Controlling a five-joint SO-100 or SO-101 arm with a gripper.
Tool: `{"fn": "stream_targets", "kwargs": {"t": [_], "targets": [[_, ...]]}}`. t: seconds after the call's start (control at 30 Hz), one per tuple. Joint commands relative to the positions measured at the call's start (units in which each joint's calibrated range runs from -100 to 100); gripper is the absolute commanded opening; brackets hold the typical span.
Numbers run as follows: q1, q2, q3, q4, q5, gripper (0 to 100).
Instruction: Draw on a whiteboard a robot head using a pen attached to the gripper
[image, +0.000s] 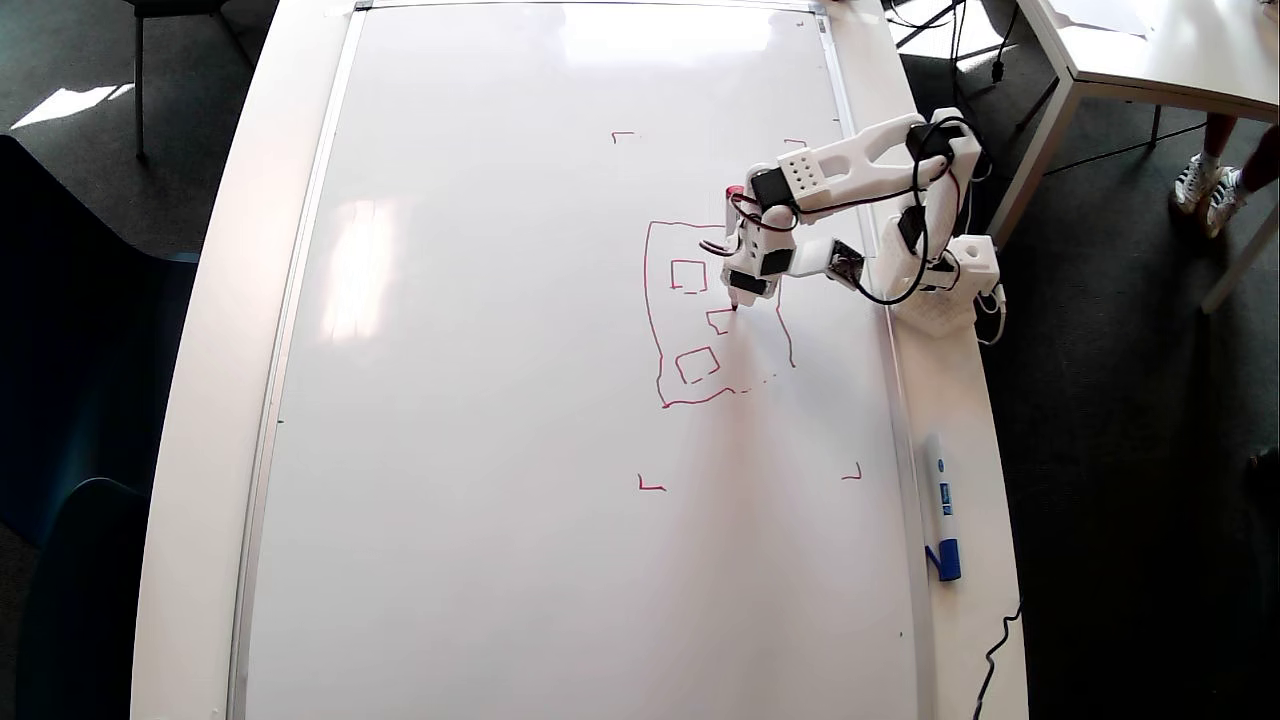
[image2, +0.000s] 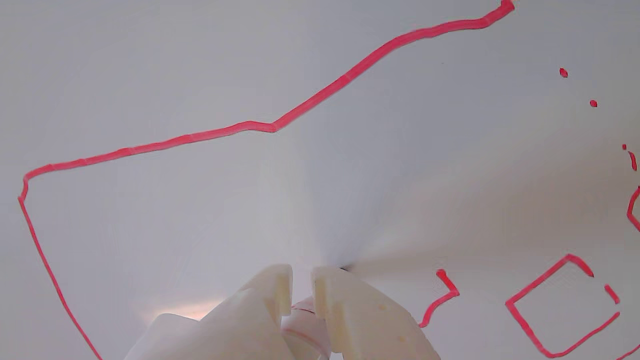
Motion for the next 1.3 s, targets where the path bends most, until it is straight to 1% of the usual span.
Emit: {"fn": "stream_targets", "kwargs": {"t": [0.0, 0.37, 0.53, 0.73, 0.87, 1.1, 1.27], "targets": [[-0.98, -1.27, 0.85, -0.06, 0.15, 1], [-4.88, -0.6, -0.15, -0.49, -0.12, 1], [-5.33, -0.44, -0.33, -4.31, -0.17, 1], [-5.91, 0.82, -0.69, -5.62, -0.17, 1], [-5.69, 3.17, -4.33, -5.53, -1.09, 1], [-5.33, 2.75, -6.23, -3.79, -0.98, 1], [-5.25, 2.33, -14.67, 4.9, -1.14, 1]]}}
